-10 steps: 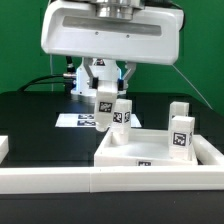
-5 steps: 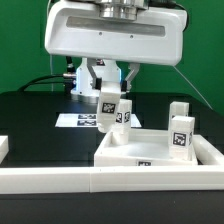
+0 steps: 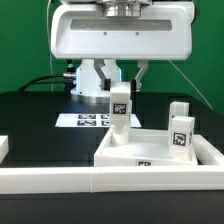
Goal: Assemble square table
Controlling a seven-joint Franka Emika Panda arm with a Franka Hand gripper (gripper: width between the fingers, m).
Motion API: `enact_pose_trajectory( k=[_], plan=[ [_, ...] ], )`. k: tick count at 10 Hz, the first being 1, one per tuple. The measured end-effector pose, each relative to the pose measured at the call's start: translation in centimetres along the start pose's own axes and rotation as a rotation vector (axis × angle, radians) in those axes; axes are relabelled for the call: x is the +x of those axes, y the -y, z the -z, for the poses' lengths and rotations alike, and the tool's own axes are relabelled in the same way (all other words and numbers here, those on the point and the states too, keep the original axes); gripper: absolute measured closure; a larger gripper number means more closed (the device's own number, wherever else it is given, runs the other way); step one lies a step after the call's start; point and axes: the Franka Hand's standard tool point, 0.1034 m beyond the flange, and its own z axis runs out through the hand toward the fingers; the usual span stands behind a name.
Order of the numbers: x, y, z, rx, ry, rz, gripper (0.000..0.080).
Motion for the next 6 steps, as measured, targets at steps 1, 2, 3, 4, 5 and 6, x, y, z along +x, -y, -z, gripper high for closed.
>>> enact_pose_trajectory(
  k=[1,2,3,4,5,6],
  plan=[
    [0.99,-0.21,0.08,-0.015,-0.125,0.001,0.0509],
    [0.77,-0.38,-0.17,-0.024,-0.179,0.003,0.0509],
    [0.99,-0.58,-0.16,-0.036,-0.256,0.005,0.0509],
    [0.41,-0.35,-0.61,-0.033,-0.235,0.005,0.0509],
    [0.49,-0.30,-0.55,-0.032,-0.236,0.006,0.0509],
    [0.55,-0.43,-0.58,-0.035,-0.245,0.007,0.0509]
  ],
)
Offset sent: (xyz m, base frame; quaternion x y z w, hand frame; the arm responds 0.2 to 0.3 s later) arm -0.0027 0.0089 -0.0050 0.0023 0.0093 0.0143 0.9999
